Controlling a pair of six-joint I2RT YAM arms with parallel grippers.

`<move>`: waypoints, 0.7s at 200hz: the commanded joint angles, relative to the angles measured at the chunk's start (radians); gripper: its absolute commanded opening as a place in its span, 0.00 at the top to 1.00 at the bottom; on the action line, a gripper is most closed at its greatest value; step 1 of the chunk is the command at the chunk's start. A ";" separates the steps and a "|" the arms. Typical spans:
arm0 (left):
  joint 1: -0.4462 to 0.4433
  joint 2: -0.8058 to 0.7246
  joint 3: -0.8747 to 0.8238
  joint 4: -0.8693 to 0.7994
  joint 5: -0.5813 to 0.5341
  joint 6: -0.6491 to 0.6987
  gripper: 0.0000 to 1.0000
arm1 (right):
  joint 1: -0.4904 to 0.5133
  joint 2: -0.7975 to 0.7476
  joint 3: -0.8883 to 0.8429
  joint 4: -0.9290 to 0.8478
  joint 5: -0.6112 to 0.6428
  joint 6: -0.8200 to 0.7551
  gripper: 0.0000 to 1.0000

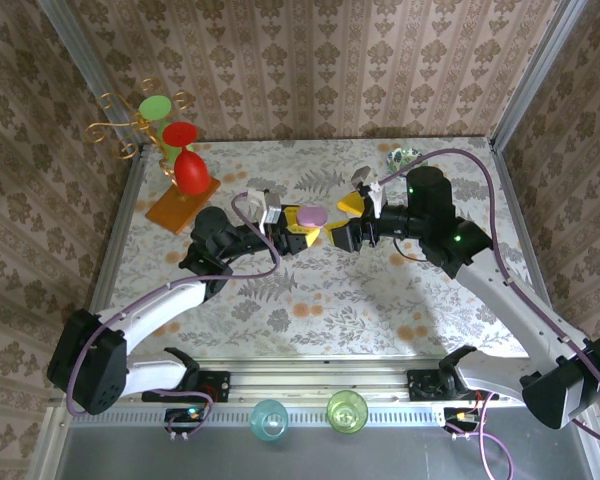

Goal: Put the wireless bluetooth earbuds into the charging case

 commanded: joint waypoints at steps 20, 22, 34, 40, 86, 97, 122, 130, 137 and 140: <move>0.008 -0.010 -0.001 0.011 0.034 -0.032 0.74 | 0.004 0.027 0.033 0.026 -0.001 0.011 0.23; 0.008 -0.009 -0.001 0.010 0.034 -0.033 0.74 | 0.005 0.028 0.032 0.026 0.001 0.011 0.23; 0.008 -0.009 0.000 0.007 0.041 -0.033 0.74 | 0.004 0.031 0.036 0.029 0.003 0.017 0.23; 0.008 -0.010 0.000 0.005 0.043 -0.032 0.75 | 0.005 0.033 0.037 0.031 0.007 0.024 0.23; 0.008 -0.011 -0.008 -0.005 0.054 -0.027 0.75 | 0.004 0.042 0.054 0.045 0.024 0.094 0.25; 0.008 -0.012 -0.009 -0.009 0.053 -0.026 0.75 | 0.004 0.039 0.056 0.045 0.024 0.100 0.25; 0.008 -0.017 -0.012 -0.018 0.054 -0.020 0.75 | 0.003 0.038 0.057 0.050 0.027 0.121 0.25; 0.008 -0.019 -0.012 -0.018 0.056 -0.019 0.75 | 0.003 0.041 0.057 0.051 0.028 0.126 0.25; 0.008 -0.020 -0.011 -0.020 0.056 -0.018 0.75 | 0.002 0.042 0.057 0.051 0.034 0.129 0.25; 0.008 -0.020 -0.011 -0.020 0.058 -0.018 0.75 | 0.003 0.044 0.059 0.051 0.038 0.131 0.25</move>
